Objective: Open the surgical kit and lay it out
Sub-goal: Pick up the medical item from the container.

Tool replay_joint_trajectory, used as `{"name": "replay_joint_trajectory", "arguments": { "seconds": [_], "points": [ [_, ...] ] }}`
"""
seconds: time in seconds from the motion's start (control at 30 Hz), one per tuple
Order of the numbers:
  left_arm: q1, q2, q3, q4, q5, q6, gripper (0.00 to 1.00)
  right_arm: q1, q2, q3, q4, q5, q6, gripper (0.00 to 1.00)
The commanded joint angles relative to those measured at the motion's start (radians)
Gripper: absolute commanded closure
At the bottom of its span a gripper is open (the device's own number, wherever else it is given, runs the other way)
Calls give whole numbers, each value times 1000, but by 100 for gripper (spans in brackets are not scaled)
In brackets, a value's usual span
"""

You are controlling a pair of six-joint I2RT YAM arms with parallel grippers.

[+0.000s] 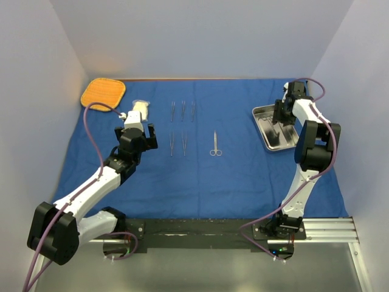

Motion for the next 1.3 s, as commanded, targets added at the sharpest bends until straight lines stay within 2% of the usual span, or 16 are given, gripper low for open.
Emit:
{"name": "replay_joint_trajectory", "arguments": {
  "seconds": [0.0,0.2,0.7,0.93,1.07,1.27],
  "points": [
    [6,10,17,34,15,15,4,2,-7,73,-119,-28,-96,51],
    [6,12,19,35,24,25,4,1,28,104,-198,-28,-157,61],
    [5,-16,-1,37,32,37,4,5,160,266,-310,-119,-266,67],
    [6,-16,2,35,40,37,4,19,202,279,-317,-104,-295,68],
    [6,-16,3,32,41,40,4,51,237,282,-333,-36,-323,72],
    [6,-21,5,29,46,43,4,56,272,251,-348,-33,-330,92]
  ]
}}
